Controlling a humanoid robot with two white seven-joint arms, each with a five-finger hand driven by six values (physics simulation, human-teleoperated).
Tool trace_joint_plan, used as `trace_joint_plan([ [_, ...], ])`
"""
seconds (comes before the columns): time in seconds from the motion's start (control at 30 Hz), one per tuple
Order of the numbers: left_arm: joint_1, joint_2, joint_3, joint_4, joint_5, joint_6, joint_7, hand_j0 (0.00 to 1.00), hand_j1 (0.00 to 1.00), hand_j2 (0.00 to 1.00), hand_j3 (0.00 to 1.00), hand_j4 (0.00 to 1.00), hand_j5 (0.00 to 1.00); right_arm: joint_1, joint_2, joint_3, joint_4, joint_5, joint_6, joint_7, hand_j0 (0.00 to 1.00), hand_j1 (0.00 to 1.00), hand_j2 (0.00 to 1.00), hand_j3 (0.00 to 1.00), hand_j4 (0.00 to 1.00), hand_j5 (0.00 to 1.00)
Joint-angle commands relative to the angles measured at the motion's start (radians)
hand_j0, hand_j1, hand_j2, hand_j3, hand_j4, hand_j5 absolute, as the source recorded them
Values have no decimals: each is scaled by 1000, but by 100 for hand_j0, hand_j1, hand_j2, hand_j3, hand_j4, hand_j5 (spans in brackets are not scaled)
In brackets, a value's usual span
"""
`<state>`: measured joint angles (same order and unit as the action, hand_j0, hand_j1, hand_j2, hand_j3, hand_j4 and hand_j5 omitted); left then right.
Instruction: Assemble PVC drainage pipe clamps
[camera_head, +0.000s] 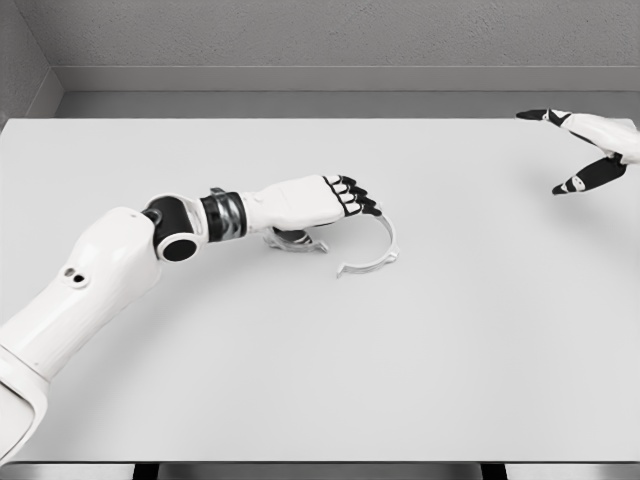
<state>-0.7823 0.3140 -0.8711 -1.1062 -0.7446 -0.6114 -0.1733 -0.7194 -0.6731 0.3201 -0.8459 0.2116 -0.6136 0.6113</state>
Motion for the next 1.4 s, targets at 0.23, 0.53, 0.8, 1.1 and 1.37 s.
trace_joint_plan([
  [0.23, 5, 65, -49, -133, 67, 1, 2, 100, 100, 100, 100, 100, 100, 0, 1, -1, -1, -8, 3, 0, 100, 100, 100, 100, 100, 100],
  [0.53, 11, 99, -65, -167, 68, 1, 2, 100, 100, 100, 100, 100, 100, 5, 1, -1, -1, -8, 3, 0, 100, 100, 100, 100, 100, 100],
  [0.8, -2, 223, -48, -225, 151, 1, 2, 100, 100, 100, 100, 100, 100, 3, -6, -4, -1, -8, 3, 0, 100, 100, 100, 100, 100, 100],
  [1.1, -2, 166, 107, 55, 140, 1, -92, 100, 100, 100, 100, 100, 100, 3, -3, -1, -22, -8, 3, 0, 100, 100, 100, 100, 100, 100],
  [1.37, 11, 40, 256, 82, 142, 1, -216, 100, 100, 100, 100, 100, 100, 3, -3, 0, -24, -8, 3, 0, 100, 100, 100, 100, 100, 100],
])
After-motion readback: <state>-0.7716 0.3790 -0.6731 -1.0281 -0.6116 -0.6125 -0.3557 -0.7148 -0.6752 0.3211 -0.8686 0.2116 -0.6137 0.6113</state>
